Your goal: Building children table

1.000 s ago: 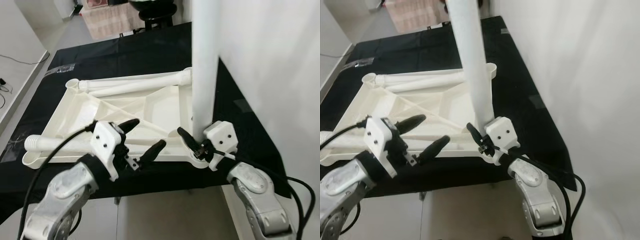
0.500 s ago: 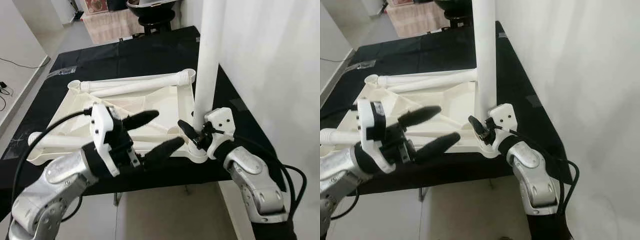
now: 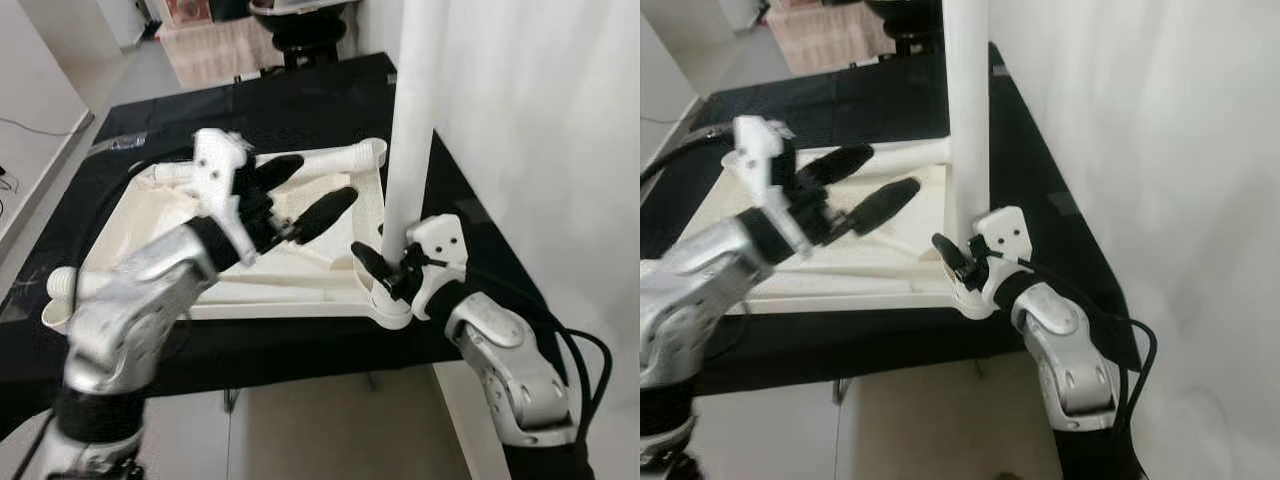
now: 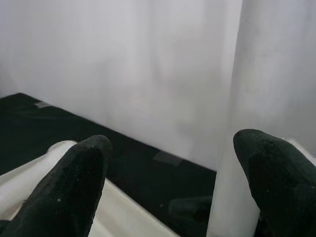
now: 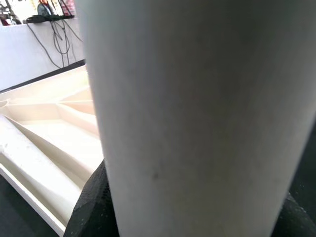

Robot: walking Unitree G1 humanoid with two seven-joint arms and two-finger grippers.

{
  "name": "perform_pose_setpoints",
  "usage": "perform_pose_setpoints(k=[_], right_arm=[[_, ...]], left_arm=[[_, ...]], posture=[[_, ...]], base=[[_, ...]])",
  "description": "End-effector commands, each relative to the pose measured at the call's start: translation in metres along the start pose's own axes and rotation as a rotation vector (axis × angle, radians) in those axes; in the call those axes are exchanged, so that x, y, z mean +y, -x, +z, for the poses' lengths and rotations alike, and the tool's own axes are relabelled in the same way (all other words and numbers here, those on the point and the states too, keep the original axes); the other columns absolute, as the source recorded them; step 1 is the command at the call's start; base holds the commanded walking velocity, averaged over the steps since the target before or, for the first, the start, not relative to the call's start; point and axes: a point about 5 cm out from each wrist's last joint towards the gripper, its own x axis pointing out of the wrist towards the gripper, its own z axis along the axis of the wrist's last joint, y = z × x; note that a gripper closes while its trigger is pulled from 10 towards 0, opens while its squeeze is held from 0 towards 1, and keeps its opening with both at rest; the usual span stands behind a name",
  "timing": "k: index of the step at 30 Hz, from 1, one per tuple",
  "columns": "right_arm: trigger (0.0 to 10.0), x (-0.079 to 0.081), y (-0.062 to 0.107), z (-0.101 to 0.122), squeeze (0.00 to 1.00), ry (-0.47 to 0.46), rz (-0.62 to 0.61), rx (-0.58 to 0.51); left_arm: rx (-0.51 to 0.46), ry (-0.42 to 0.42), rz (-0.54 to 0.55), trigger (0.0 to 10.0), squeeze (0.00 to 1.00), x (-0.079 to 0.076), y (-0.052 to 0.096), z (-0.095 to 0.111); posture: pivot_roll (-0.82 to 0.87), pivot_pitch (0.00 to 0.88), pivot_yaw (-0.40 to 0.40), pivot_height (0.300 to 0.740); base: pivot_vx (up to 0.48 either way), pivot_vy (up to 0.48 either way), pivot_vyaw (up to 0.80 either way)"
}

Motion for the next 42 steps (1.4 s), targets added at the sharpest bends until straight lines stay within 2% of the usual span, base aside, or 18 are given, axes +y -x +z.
perform_pose_setpoints(k=[1, 5, 6, 8, 17, 21, 30, 34, 37, 38, 39, 42], right_arm=[[10.0, 0.025, -0.006, -0.021, 0.0, -0.08, 0.116, 0.089], [10.0, 0.029, -0.005, -0.02, 0.0, -0.078, 0.135, 0.081], [10.0, 0.029, -0.005, -0.02, 0.0, -0.078, 0.135, 0.081], [10.0, 0.03, -0.005, -0.019, 0.0, -0.077, 0.141, 0.079], [10.0, 0.034, -0.006, -0.016, 0.0, -0.068, 0.164, 0.069], [10.0, 0.035, -0.007, -0.016, 0.0, -0.07, 0.166, 0.066], [10.0, 0.036, -0.009, -0.015, 0.0, -0.058, 0.172, 0.061], [10.0, 0.039, -0.011, -0.007, 0.0, 0.008, 0.192, 0.019], [10.0, 0.039, -0.012, -0.005, 0.0, 0.029, 0.193, 0.015], [10.0, 0.039, -0.012, -0.005, 0.0, 0.042, 0.193, 0.014], [10.0, 0.037, -0.013, -0.003, 0.0, 0.084, 0.18, 0.012], [10.0, 0.03, -0.016, 0.001, 0.0, 0.153, 0.131, 0.002]], left_arm=[[-0.007, 0.015, -0.024, 10.0, 0.0, -0.001, -0.005, -0.001], [-0.031, 0.1, -0.166, 10.0, 0.0, -0.017, -0.022, -0.001], [-0.031, 0.1, -0.166, 10.0, 0.0, -0.017, -0.022, -0.001], [-0.039, 0.12, -0.234, 10.0, 0.0, -0.024, -0.026, 0.0], [-0.057, 0.095, -0.32, 10.0, 0.0, -0.029, -0.031, 0.008], [-0.099, 0.079, -0.385, 10.0, 0.0, -0.033, -0.022, 0.021], [-0.112, 0.058, -0.353, 10.0, 0.0, -0.029, -0.017, 0.026], [-0.119, 0.019, -0.224, 10.0, 0.0, -0.017, -0.025, 0.027], [-0.121, 0.022, -0.198, 10.0, 0.0, -0.014, -0.026, 0.027], [-0.123, 0.025, -0.186, 9.4, 0.0, -0.013, -0.027, 0.027], [-0.128, 0.038, -0.164, 0.0, 0.0, -0.012, -0.029, 0.028], [-0.149, 0.069, -0.129, 0.0, 0.0, -0.01, -0.032, 0.03]], posture=[[-0.01, 0.116, 0.114, 0.74], [-0.01, 0.113, 0.123, 0.74], [-0.01, 0.113, 0.123, 0.74], [-0.02, 0.115, 0.126, 0.74], [-0.02, 0.111, 0.129, 0.74], [-0.01, 0.111, 0.126, 0.74], [-0.01, 0.106, 0.12, 0.74], [-0.02, 0.1, 0.121, 0.74], [-0.02, 0.1, 0.122, 0.74], [-0.02, 0.1, 0.122, 0.74], [-0.02, 0.094, 0.122, 0.74], [-0.02, 0.09, 0.122, 0.74]], base=[[0.0, 0.0, 0.0], [0.0, 0.0, 0.0], [0.0, 0.0, 0.0], [0.0, 0.0, 0.0], [0.0, 0.0, 0.0], [0.0, 0.0, 0.0], [0.0, 0.0, 0.0], [0.0, 0.0, 0.0], [0.0, 0.0, 0.0], [0.0, 0.0, 0.0], [0.0, 0.0, 0.0], [0.0, 0.0, 0.0]])
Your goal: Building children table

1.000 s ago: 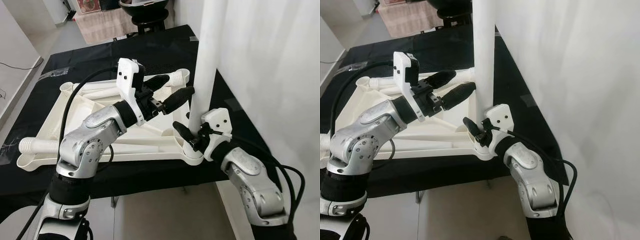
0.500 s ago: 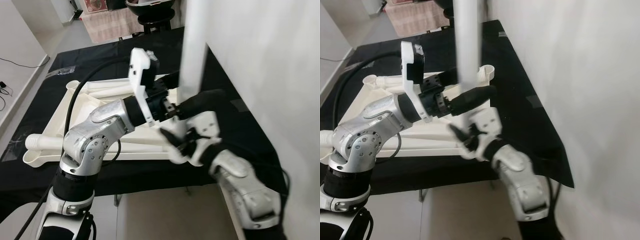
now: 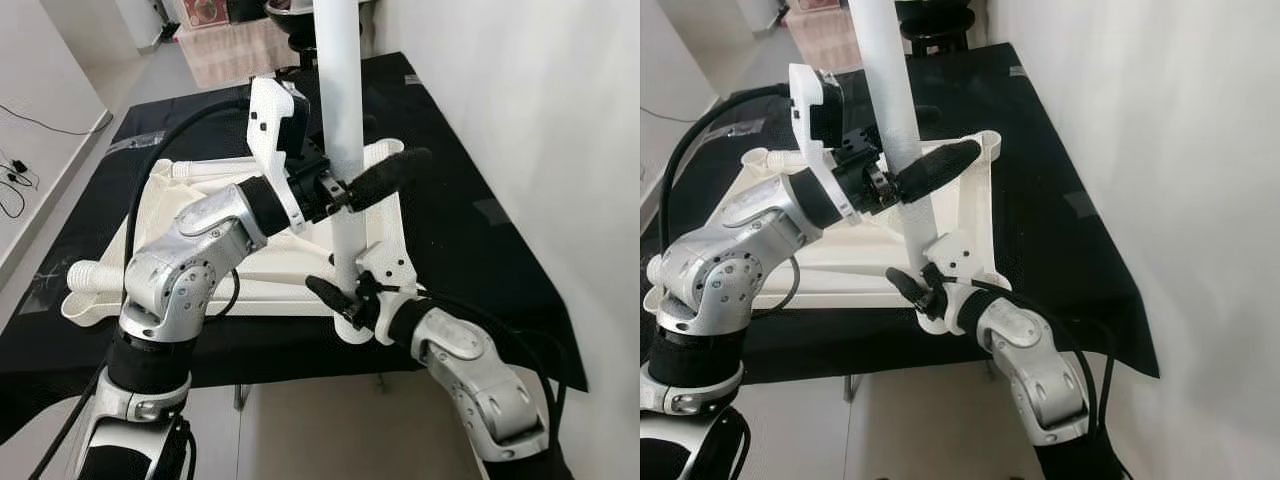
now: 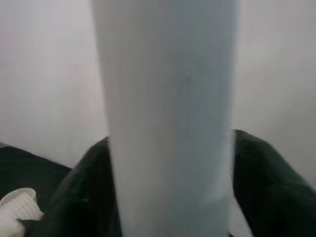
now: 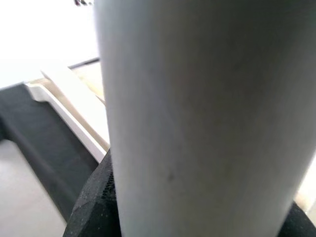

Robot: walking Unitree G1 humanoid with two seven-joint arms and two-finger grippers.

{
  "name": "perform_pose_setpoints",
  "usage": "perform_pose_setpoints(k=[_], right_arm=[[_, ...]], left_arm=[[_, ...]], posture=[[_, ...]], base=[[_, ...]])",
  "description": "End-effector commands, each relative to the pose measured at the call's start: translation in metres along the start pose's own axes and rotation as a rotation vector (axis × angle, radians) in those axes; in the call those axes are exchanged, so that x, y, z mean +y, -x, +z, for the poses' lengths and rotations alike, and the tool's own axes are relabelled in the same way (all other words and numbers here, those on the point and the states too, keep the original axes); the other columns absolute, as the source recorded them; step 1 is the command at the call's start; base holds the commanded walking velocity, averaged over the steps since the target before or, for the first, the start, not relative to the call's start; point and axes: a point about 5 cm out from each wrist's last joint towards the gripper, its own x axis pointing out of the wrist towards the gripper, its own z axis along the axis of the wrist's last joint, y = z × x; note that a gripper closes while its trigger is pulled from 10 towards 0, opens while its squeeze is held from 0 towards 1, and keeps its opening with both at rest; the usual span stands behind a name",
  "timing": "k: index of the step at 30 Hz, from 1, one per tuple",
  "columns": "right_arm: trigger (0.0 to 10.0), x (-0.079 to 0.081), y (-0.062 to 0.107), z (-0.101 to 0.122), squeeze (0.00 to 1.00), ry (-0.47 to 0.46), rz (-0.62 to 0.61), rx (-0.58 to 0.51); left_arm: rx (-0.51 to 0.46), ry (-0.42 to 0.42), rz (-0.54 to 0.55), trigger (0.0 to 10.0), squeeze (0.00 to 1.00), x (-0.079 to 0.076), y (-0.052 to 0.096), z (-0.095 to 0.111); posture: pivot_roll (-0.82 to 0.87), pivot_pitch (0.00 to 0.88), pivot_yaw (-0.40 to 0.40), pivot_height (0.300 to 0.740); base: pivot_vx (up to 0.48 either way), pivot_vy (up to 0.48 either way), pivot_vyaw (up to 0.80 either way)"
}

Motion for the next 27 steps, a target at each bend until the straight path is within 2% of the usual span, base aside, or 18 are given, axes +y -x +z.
perform_pose_setpoints(k=[1, 4, 7, 11, 13, 16, 17, 18, 19, 20, 21, 22, 23, 24, 25, 26, 27], right_arm=[[10.0, -0.002, -0.004, 0.011, 0.0, 0.095, -0.031, -0.045], [10.0, -0.006, -0.005, 0.013, 0.0, 0.107, -0.058, -0.051], [10.0, -0.021, -0.009, 0.028, 0.0, 0.132, -0.152, -0.099], [10.0, -0.026, -0.013, 0.043, 0.0, 0.133, -0.175, -0.145], [10.0, -0.026, -0.013, 0.043, 0.0, 0.133, -0.175, -0.145], [10.0, -0.03, -0.015, 0.056, 0.0, 0.074, -0.156, -0.189], [10.0, -0.03, -0.015, 0.056, 0.0, 0.074, -0.156, -0.189], [10.0, -0.029, -0.016, 0.059, 1.0, 0.053, -0.115, -0.196], [10.0, -0.026, -0.017, 0.061, 1.0, 0.039, -0.05, -0.206], [10.0, -0.026, -0.017, 0.061, 1.0, 0.039, -0.05, -0.206], [10.0, -0.021, -0.018, 0.063, 1.0, 0.038, 0.035, -0.203], [10.0, -0.021, -0.018, 0.063, 1.0, 0.038, 0.035, -0.203], [10.0, -0.015, -0.018, 0.065, 1.0, 0.058, 0.158, -0.19], [10.0, -0.009, -0.018, 0.067, 0.38, 0.064, 0.285, -0.173], [10.0, -0.009, -0.018, 0.067, 0.38, 0.064, 0.285, -0.173], [10.0, -0.004, -0.017, 0.067, 0.38, 0.066, 0.364, -0.159], [10.0, -0.004, -0.017, 0.067, 0.38, 0.066, 0.364, -0.159]], left_arm=[[-0.022, 0.004, 0.023, 0.0, 0.0, 0.002, -0.004, 0.006], [-0.035, 0.02, 0.024, 0.0, 0.0, 0.002, -0.004, 0.007], [-0.106, 0.094, 0.019, 0.0, 0.0, 0.001, -0.007, 0.017], [-0.165, 0.15, 0.009, 0.0, 0.0, 0.001, -0.009, 0.026], [-0.165, 0.15, 0.009, 0.0, 0.0, 0.001, -0.009, 0.026], [-0.189, 0.196, -0.084, 0.0, 0.0, -0.004, -0.006, 0.033], [-0.189, 0.196, -0.084, 0.0, 0.0, -0.004, -0.006, 0.033], [-0.181, 0.196, -0.122, 0.0, 0.0, -0.006, -0.005, 0.034], [-0.162, 0.183, -0.172, 0.0, 0.0, -0.008, -0.003, 0.034], [-0.162, 0.183, -0.172, 0.0, 0.0, -0.008, -0.003, 0.034], [-0.124, 0.172, -0.249, 0.0, 0.0, -0.012, 0.0, 0.033], [-0.124, 0.172, -0.249, 0.0, 0.0, -0.012, 0.0, 0.033], [-0.068, 0.16, -0.378, 0.0, 0.0, -0.018, 0.007, 0.033], [-0.008, 0.137, -0.521, 0.0, 0.0, -0.025, 0.015, 0.032], [-0.008, 0.137, -0.521, 0.0, 0.0, -0.025, 0.015, 0.032], [0.033, 0.127, -0.612, 0.0, 0.0, -0.029, 0.02, 0.031], [0.033, 0.127, -0.612, 0.0, 0.0, -0.029, 0.02, 0.031]], posture=[[-0.03, 0.087, 0.121, 0.74], [-0.02, 0.083, 0.12, 0.74], [-0.03, 0.069, 0.119, 0.74], [-0.03, 0.055, 0.114, 0.74], [-0.03, 0.055, 0.114, 0.74], [-0.03, 0.04, 0.107, 0.74], [-0.03, 0.04, 0.107, 0.74], [-0.03, 0.037, 0.105, 0.74], [-0.03, 0.035, 0.103, 0.74], [-0.03, 0.035, 0.103, 0.74], [-0.03, 0.031, 0.1, 0.74], [-0.03, 0.031, 0.1, 0.74], [-0.03, 0.028, 0.096, 0.74], [-0.03, 0.024, 0.094, 0.74], [-0.03, 0.024, 0.094, 0.74], [-0.03, 0.024, 0.094, 0.74], [-0.03, 0.024, 0.094, 0.74]], base=[[0.0, 0.0, 0.0], [0.0, 0.0, 0.0], [0.0, 0.0, 0.0], [0.0, 0.0, 0.0], [0.0, 0.0, 0.0], [0.0, 0.0, 0.0], [0.0, 0.0, 0.0], [0.0, 0.0, 0.0], [0.0, 0.0, 0.0], [0.0, 0.0, 0.0], [0.0, 0.0, 0.0], [0.0, 0.0, 0.0], [0.0, 0.0, 0.0], [0.0, 0.0, 0.0], [0.0, 0.0, 0.0], [0.0, 0.0, 0.0], [0.0, 0.0, 0.0]])
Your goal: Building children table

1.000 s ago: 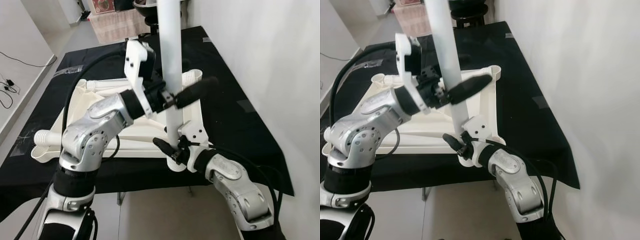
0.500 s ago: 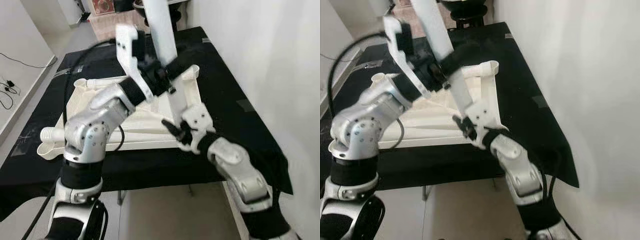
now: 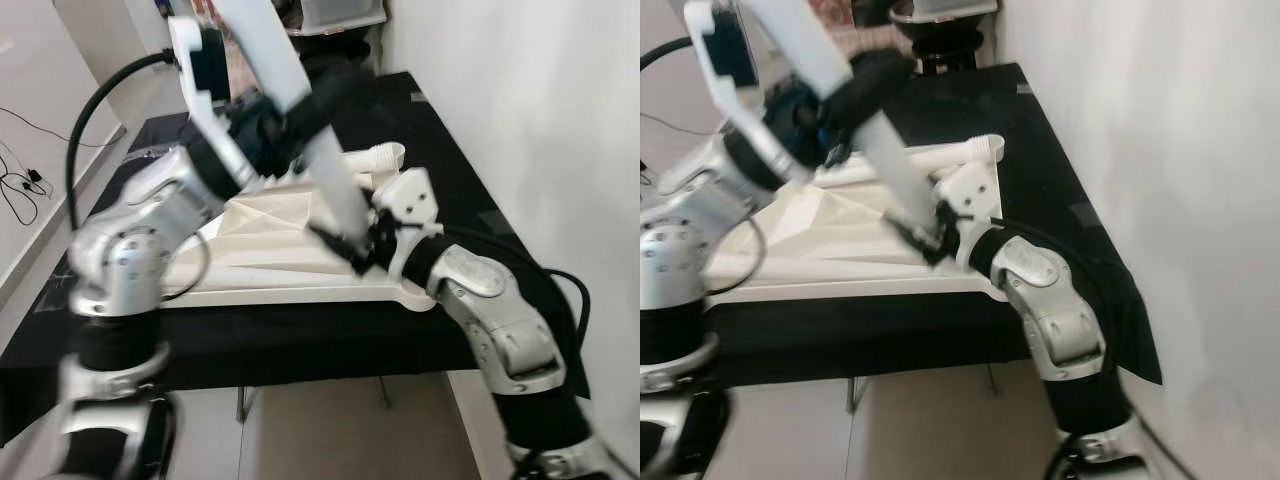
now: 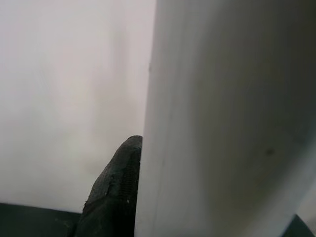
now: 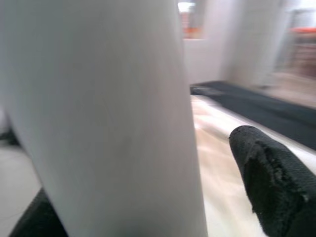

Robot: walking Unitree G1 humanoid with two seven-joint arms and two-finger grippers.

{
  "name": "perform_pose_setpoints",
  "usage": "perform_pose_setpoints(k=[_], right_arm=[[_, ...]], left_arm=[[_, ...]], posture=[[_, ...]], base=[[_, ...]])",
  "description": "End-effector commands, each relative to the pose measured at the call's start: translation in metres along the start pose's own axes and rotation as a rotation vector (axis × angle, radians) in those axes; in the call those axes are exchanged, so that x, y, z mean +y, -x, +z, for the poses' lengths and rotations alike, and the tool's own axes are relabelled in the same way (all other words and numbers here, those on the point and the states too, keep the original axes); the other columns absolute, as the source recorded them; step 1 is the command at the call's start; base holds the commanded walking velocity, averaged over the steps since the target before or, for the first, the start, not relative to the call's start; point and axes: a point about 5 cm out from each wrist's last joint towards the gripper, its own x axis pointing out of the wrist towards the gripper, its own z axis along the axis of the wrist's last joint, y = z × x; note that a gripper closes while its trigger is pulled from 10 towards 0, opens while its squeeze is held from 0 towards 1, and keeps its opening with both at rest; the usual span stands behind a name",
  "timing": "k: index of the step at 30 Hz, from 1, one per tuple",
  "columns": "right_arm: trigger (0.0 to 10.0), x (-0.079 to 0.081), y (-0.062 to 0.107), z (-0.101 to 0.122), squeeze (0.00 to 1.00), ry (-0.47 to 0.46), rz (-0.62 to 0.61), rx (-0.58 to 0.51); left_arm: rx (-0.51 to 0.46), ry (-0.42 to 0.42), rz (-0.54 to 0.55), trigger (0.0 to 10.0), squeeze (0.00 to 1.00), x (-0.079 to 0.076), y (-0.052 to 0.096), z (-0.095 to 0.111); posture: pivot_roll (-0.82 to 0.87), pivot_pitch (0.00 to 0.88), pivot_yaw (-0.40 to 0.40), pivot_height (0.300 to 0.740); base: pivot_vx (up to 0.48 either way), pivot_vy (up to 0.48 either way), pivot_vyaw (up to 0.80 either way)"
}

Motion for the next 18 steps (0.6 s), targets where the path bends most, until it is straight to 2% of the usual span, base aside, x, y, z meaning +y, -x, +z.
perform_pose_setpoints(k=[1, 2, 3, 5, 8, 9, 10, 13, 18], right_arm=[[10.0, 0.015, -0.012, 0.012, 0.0, -0.004, 0.166, -0.026], [10.0, 0.018, -0.016, 0.013, 0.0, 0.003, 0.216, -0.013], [10.0, 0.018, -0.016, 0.013, 0.0, 0.003, 0.216, -0.013], [10.0, 0.02, -0.023, 0.01, 0.0, 0.011, 0.258, 0.024], [10.0, 0.02, -0.027, 0.003, 0.0, -0.007, 0.267, 0.073], [2.2, 0.021, -0.028, 0.001, 0.0, -0.019, 0.268, 0.085], [0.0, 0.02, -0.029, -0.001, 0.0, -0.045, 0.26, 0.098], [0.0, 0.016, -0.029, -0.006, 0.0, -0.094, 0.218, 0.122], [0.0, 0.012, -0.027, -0.008, 0.0, -0.126, 0.199, 0.143]], left_arm=[[0.023, 0.135, -0.352, 0.0, 0.0, -0.028, -0.011, -0.01], [0.015, 0.178, -0.433, 0.0, 0.0, -0.029, -0.01, -0.006], [0.015, 0.178, -0.433, 0.0, 0.0, -0.029, -0.01, -0.006], [-0.026, 0.23, -0.522, 0.0, 0.0, -0.029, -0.013, 0.003], [-0.057, 0.228, -0.549, 0.0, 0.0, -0.026, -0.019, 0.009], [-0.067, 0.225, -0.559, 0.0, 0.0, -0.025, -0.022, 0.01], [-0.081, 0.223, -0.569, 0.0, 0.0, -0.025, -0.023, 0.011], [-0.098, 0.219, -0.584, 0.0, 0.0, -0.026, -0.025, 0.011], [-0.101, 0.212, -0.6, 0.0, 0.0, -0.026, -0.024, 0.009]], posture=[[-0.03, 0.024, 0.093, 0.74], [-0.03, 0.018, 0.084, 0.74], [-0.03, 0.018, 0.084, 0.74], [-0.03, 0.018, 0.074, 0.74], [-0.03, 0.021, 0.071, 0.74], [-0.03, 0.021, 0.07, 0.74], [-0.03, 0.022, 0.069, 0.74], [-0.04, 0.027, 0.067, 0.74], [-0.05, 0.03, 0.065, 0.74]], base=[[0.0, 0.0, 0.0], [0.0, 0.0, 0.0], [0.0, 0.0, 0.0], [0.0, 0.0, 0.0], [0.0, 0.0, 0.0], [0.0, 0.0, 0.0], [0.0, 0.0, 0.0], [0.0, 0.0, 0.0], [0.0, 0.0, 0.0]])
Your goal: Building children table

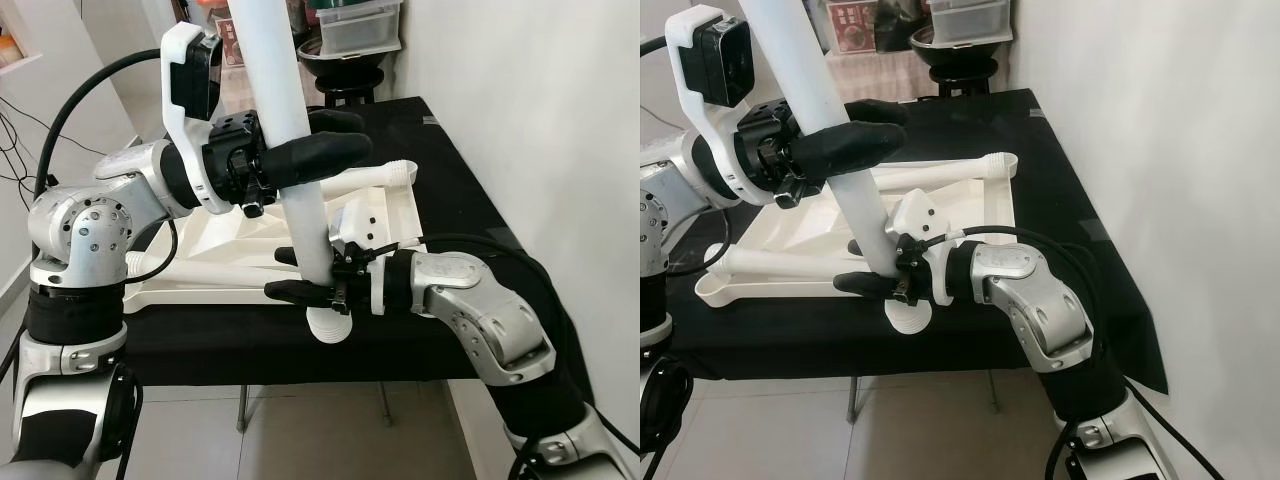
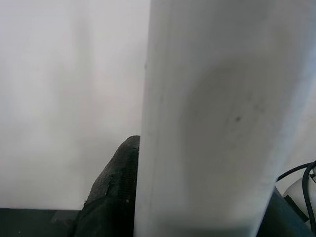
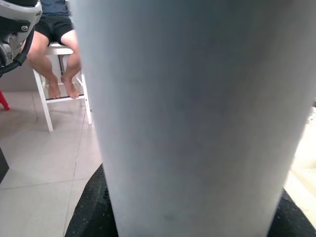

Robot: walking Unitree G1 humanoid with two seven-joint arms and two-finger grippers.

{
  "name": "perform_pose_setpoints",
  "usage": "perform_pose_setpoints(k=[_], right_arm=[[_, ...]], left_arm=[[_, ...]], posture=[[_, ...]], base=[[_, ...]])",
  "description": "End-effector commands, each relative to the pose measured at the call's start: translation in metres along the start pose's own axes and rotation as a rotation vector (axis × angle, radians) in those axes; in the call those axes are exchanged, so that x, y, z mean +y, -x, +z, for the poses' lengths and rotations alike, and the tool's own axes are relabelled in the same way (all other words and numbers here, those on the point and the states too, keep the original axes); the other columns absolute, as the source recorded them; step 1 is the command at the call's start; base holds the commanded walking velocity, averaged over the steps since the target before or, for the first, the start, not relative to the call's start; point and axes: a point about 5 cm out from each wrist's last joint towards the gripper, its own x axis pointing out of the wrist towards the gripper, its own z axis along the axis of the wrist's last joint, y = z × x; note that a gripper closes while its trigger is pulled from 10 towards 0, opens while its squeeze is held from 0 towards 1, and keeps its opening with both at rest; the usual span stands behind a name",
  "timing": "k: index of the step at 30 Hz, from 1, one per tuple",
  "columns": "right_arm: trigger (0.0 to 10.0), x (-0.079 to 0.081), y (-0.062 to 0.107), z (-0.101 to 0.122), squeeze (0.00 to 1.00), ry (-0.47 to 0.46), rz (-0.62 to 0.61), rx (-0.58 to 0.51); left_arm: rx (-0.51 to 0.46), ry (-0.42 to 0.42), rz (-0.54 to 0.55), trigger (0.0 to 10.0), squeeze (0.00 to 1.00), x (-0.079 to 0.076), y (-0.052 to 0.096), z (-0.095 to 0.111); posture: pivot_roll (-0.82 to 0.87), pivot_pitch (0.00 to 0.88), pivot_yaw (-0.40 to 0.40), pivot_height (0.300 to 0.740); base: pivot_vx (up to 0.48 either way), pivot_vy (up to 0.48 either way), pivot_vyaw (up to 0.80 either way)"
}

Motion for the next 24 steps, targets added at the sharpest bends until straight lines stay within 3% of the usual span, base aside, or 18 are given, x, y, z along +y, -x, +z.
perform_pose_setpoints(k=[1, 6, 7, 8, 9, 11, 12, 14, 16, 17, 18, 19, 20, 21, 23, 24], right_arm=[[0.0, -0.009, -0.009, -0.012, 0.0, -0.084, -0.085, 0.063], [0.0, -0.012, -0.005, -0.015, 0.0, -0.106, -0.105, 0.08], [0.0, -0.013, -0.004, -0.015, 0.0, -0.106, -0.116, 0.078], [0.0, -0.025, 0.002, -0.011, 0.0, -0.098, -0.206, 0.05], [0.0, -0.025, 0.002, -0.011, 0.0, -0.098, -0.206, 0.05], [0.0, -0.04, 0.009, -0.009, 0.0, -0.099, -0.32, 0.03], [0.0, -0.04, 0.009, -0.009, 0.0, -0.099, -0.32, 0.03], [0.0, -0.054, 0.02, -0.009, 0.0, -0.11, -0.441, 0.021], [0.0, -0.066, 0.033, -0.008, 0.0, -0.114, -0.543, 0.006], [0.0, -0.066, 0.033, -0.008, 0.0, -0.114, -0.543, 0.006], [0.0, -0.071, 0.039, -0.008, 0.0, -0.118, -0.585, 0.002], [0.0, -0.071, 0.039, -0.008, 0.0, -0.118, -0.585, 0.002], [0.0, -0.075, 0.046, -0.008, 0.0, -0.114, -0.626, 0.0], [0.0, -0.075, 0.046, -0.008, 0.0, -0.114, -0.626, 0.0], [0.0, -0.087, 0.062, -0.011, 0.0, -0.101, -0.753, 0.016], [0.0, -0.092, 0.069, -0.013, 0.0, -0.107, -0.807, 0.015]], left_arm=[[-0.118, 0.079, -0.462, 0.0, 0.0, -0.034, -0.035, -0.001], [-0.12, 0.071, -0.465, 0.0, 0.0, -0.033, -0.034, -0.001], [-0.121, 0.061, -0.451, 10.0, 0.0, -0.033, -0.034, -0.001], [-0.16, 0.04, -0.293, 10.0, 1.0, -0.021, -0.034, 0.002], [-0.16, 0.04, -0.293, 10.0, 1.0, -0.021, -0.034, 0.002], [-0.189, 0.004, -0.135, 10.0, 1.0, -0.009, -0.028, 0.005], [-0.189, 0.004, -0.135, 10.0, 1.0, -0.009, -0.028, 0.005], [-0.214, -0.039, 0.017, 10.0, 1.0, -0.001, -0.017, 0.008], [-0.256, -0.054, 0.169, 10.0, 1.0, 0.005, 0.001, 0.014], [-0.256, -0.054, 0.169, 10.0, 1.0, 0.005, 0.001, 0.014], [-0.274, -0.072, 0.249, 10.0, 1.0, 0.006, 0.014, 0.018], [-0.274, -0.072, 0.249, 10.0, 1.0, 0.006, 0.014, 0.018], [-0.289, -0.089, 0.327, 10.0, 1.0, 0.006, 0.027, 0.021], [-0.289, -0.089, 0.327, 10.0, 1.0, 0.006, 0.027, 0.021], [-0.295, -0.123, 0.511, 10.0, 0.99, 0.004, 0.056, 0.021], [-0.28, -0.121, 0.588, 10.0, 0.4, 0.002, 0.068, 0.015]], posture=[[-0.05, 0.032, 0.065, 0.74], [-0.05, 0.039, 0.064, 0.74], [-0.05, 0.04, 0.065, 0.74], [-0.05, 0.049, 0.064, 0.74], [-0.05, 0.049, 0.064, 0.74], [-0.05, 0.056, 0.064, 0.74], [-0.05, 0.056, 0.064, 0.74], [-0.05, 0.064, 0.062, 0.74], [-0.04, 0.075, 0.061, 0.74], [-0.04, 0.075, 0.061, 0.74], [-0.04, 0.084, 0.061, 0.74], [-0.04, 0.084, 0.061, 0.74], [-0.04, 0.089, 0.061, 0.74], [-0.04, 0.089, 0.061, 0.74], [-0.03, 0.104, 0.06, 0.74], [-0.03, 0.113, 0.057, 0.74]], base=[[0.0, 0.0, 0.0], [0.0, 0.0, 0.0], [0.0, 0.0, 0.0], [0.0, 0.0, 0.0], [0.0, 0.0, 0.0], [0.0, 0.0, 0.0], [0.0, 0.0, 0.0], [0.0, 0.0, 0.0], [0.0, 0.0, 0.0], [0.0, 0.0, 0.0], [0.0, 0.0, 0.0], [0.0, 0.0, 0.0], [0.0, 0.0, 0.0], [0.0, 0.0, 0.0], [0.0, 0.0, 0.0], [0.0, 0.0, 0.0]])
